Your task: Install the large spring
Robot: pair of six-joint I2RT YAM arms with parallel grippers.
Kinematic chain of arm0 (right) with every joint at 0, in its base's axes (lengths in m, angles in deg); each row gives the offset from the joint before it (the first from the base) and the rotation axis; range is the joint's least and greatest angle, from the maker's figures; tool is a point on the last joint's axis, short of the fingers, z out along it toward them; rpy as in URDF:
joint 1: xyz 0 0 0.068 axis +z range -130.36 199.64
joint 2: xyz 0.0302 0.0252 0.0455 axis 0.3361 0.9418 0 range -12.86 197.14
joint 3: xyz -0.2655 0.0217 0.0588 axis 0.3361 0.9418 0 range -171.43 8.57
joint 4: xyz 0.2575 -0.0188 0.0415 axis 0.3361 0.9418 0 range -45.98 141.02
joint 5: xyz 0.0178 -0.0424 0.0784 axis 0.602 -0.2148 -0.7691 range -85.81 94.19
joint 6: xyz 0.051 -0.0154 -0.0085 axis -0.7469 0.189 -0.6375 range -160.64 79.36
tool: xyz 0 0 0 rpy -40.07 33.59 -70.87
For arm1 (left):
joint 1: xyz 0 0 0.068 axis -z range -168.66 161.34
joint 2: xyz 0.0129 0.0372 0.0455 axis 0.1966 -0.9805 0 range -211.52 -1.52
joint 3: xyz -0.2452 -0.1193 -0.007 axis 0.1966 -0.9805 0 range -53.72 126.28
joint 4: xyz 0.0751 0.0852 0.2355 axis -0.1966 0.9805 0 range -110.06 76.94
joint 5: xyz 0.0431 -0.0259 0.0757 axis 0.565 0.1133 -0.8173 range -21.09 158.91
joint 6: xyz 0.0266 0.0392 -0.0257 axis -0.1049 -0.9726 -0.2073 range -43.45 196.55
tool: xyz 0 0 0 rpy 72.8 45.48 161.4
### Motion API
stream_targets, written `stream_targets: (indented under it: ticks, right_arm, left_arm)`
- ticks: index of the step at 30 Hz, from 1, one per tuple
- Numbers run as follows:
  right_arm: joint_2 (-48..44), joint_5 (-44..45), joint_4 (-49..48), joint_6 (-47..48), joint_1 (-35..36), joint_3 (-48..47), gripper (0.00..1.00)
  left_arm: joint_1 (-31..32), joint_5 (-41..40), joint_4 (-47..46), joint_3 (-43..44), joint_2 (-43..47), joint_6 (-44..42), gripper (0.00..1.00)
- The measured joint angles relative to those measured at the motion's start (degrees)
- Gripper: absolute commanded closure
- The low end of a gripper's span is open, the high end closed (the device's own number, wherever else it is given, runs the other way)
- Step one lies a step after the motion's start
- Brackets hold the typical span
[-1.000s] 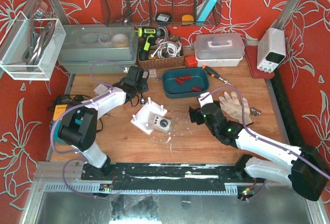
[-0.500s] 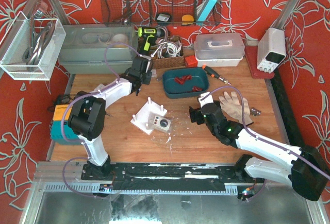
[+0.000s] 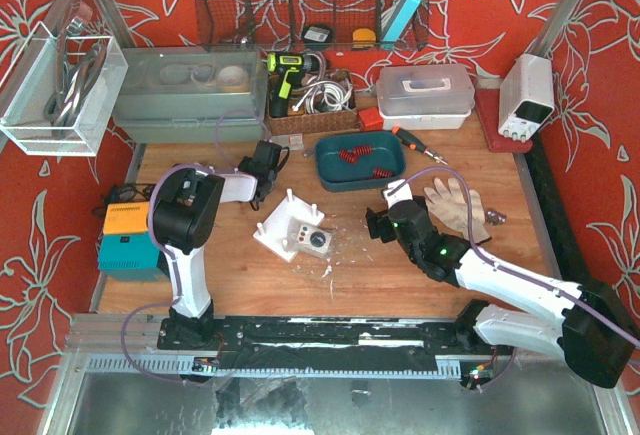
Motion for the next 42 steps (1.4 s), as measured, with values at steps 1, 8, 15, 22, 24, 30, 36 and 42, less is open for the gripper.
stream_targets:
  ticks: [1, 8, 15, 22, 24, 30, 36, 42]
  right_arm:
    - [0.22, -0.02, 0.0, 0.02, 0.0, 0.0, 0.03]
    - [1.25, -0.11, 0.02, 0.02, 0.0, -0.07, 0.03]
    - [1.86, -0.48, 0.09, 0.04, 0.02, -0.2, 0.03]
    - [1.51, -1.55, 0.04, 0.07, 0.02, -0.2, 0.01]
    - [1.31, -2.03, 0.04, 0.07, 0.02, -0.22, 0.01]
    - [0.68, -4.76, -0.9, 0.52, 0.31, -0.22, 0.01]
    - [-1.36, -13.03, -7.45, 2.56, 0.76, 2.49, 0.01]
    - [2.25, -22.88, -12.35, 6.21, 3.8, 3.52, 0.01]
  left_arm:
    - [0.04, -0.79, -1.36, -0.61, -0.11, -0.33, 0.71]
    - [0.09, -5.62, -8.59, -3.72, -0.22, -1.95, 0.49]
    - [0.15, -5.99, -7.1, -3.93, 2.16, 0.5, 0.44]
    - [2.19, -0.66, 0.31, -3.02, 14.71, 10.08, 0.32]
    - [3.15, 2.73, 1.99, -2.34, 18.62, 14.25, 0.24]
    - [6.25, 13.68, 5.46, -3.58, 27.8, 24.72, 0.1]
    - [8.02, 26.03, 4.02, -13.73, 37.75, 33.92, 0.0]
    - [8.04, 30.64, -0.17, -27.74, 47.28, 39.71, 0.0]
